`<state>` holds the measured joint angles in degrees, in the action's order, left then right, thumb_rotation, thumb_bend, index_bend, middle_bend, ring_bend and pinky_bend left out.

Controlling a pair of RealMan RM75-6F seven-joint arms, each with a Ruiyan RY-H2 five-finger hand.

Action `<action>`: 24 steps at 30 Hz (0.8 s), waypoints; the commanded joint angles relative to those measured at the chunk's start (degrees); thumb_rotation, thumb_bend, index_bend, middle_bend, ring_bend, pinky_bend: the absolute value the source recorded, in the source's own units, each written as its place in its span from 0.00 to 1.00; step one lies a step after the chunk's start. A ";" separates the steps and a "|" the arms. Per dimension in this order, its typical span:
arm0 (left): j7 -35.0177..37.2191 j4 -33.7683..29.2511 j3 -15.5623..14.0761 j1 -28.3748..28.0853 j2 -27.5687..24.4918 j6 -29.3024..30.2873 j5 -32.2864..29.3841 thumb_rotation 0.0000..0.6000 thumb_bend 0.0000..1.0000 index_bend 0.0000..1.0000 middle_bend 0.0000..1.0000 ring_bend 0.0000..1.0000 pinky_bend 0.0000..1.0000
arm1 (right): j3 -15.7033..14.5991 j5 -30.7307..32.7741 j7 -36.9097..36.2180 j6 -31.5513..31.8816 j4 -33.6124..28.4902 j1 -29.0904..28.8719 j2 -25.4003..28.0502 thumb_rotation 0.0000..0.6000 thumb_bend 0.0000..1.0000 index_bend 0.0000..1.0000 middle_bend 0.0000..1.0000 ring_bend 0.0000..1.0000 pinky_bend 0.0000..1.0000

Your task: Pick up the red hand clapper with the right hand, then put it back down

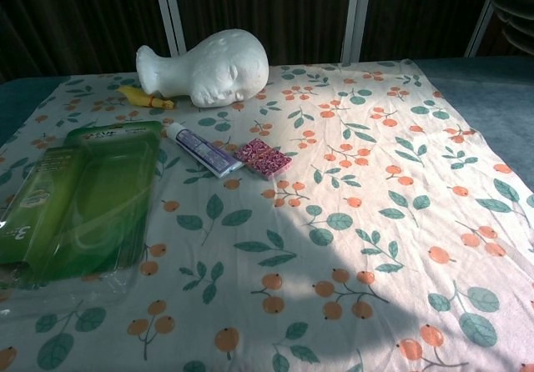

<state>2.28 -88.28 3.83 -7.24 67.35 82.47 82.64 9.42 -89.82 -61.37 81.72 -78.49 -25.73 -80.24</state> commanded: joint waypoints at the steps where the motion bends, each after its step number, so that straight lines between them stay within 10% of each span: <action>1: 0.08 -0.03 0.04 -0.07 -0.04 -0.21 -0.16 1.00 0.41 0.32 0.23 0.27 0.36 | -2.17 -1.72 27.80 -3.98 1.77 -1.34 0.05 1.00 0.70 0.81 0.78 0.93 0.94; 12: 0.25 -0.26 0.05 -0.11 -0.34 -0.65 -0.52 1.00 0.41 0.32 0.23 0.27 0.36 | -5.91 -2.82 60.67 -10.58 7.63 -2.91 -3.93 1.00 0.70 0.81 0.78 0.93 0.94; 24: 0.23 -0.41 0.09 -0.13 -0.42 -0.76 -0.64 1.00 0.41 0.32 0.23 0.27 0.36 | -6.63 -3.86 56.36 -8.82 10.52 -2.89 -6.92 1.00 0.70 0.81 0.78 0.93 0.94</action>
<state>2.51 -88.69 3.92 -7.37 66.93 81.71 82.00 3.05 -93.23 -3.96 72.35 -68.77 -28.57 -86.50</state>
